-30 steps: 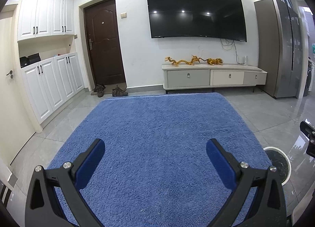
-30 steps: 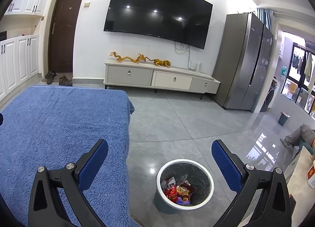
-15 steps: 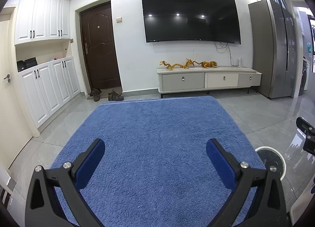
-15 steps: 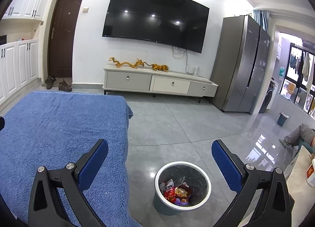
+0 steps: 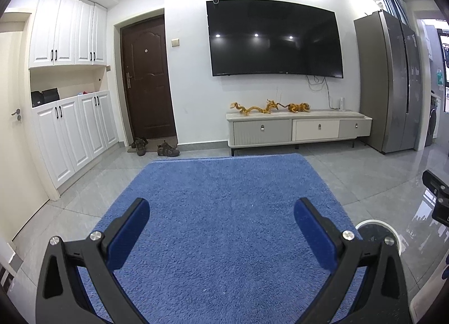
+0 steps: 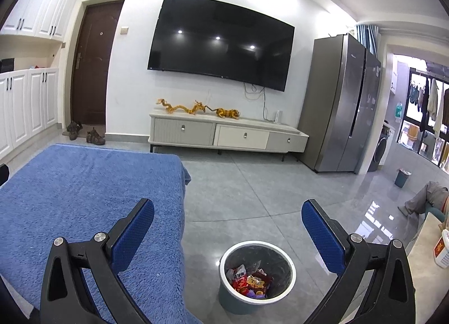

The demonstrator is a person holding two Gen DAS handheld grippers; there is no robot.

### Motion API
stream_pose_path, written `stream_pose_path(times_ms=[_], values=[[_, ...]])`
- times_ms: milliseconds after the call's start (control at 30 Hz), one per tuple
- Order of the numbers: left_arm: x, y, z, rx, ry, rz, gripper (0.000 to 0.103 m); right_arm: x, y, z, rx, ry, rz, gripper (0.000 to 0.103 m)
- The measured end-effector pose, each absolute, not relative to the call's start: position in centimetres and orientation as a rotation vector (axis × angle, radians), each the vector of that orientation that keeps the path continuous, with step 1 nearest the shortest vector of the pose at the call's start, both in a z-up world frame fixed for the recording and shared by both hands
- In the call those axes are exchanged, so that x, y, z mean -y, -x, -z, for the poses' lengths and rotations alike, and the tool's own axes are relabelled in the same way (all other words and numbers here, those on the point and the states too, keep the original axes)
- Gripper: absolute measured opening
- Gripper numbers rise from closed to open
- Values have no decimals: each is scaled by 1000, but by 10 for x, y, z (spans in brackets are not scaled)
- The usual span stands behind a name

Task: Collect trash

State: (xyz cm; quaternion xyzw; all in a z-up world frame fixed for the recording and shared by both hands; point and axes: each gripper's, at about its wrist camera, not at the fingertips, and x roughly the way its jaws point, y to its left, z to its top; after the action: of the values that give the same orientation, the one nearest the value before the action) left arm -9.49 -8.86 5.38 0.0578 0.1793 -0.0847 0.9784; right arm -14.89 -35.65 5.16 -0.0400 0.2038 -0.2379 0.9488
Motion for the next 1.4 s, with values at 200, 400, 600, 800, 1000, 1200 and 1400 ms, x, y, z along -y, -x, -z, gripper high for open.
stream_pose_path(times_ms=[200,400,600,800,1000,1200,1400], values=[[83,110,-62,-337,-108,163,103,353,164,-58,-389,81,482,103],[84,113,-62,-342,-116,141,103,355,170,-57,-382,79,467,103],[95,99,-58,-360,-134,115,103,368,165,-56,-376,77,484,103],[112,81,-60,-379,-157,129,103,385,153,-55,-385,68,509,103],[123,67,-65,-388,-187,164,103,399,140,-57,-404,47,532,103],[122,56,-72,-388,-192,200,103,398,134,-68,-390,48,548,103],[114,51,-77,-358,-195,203,103,390,123,-78,-383,79,552,103]])
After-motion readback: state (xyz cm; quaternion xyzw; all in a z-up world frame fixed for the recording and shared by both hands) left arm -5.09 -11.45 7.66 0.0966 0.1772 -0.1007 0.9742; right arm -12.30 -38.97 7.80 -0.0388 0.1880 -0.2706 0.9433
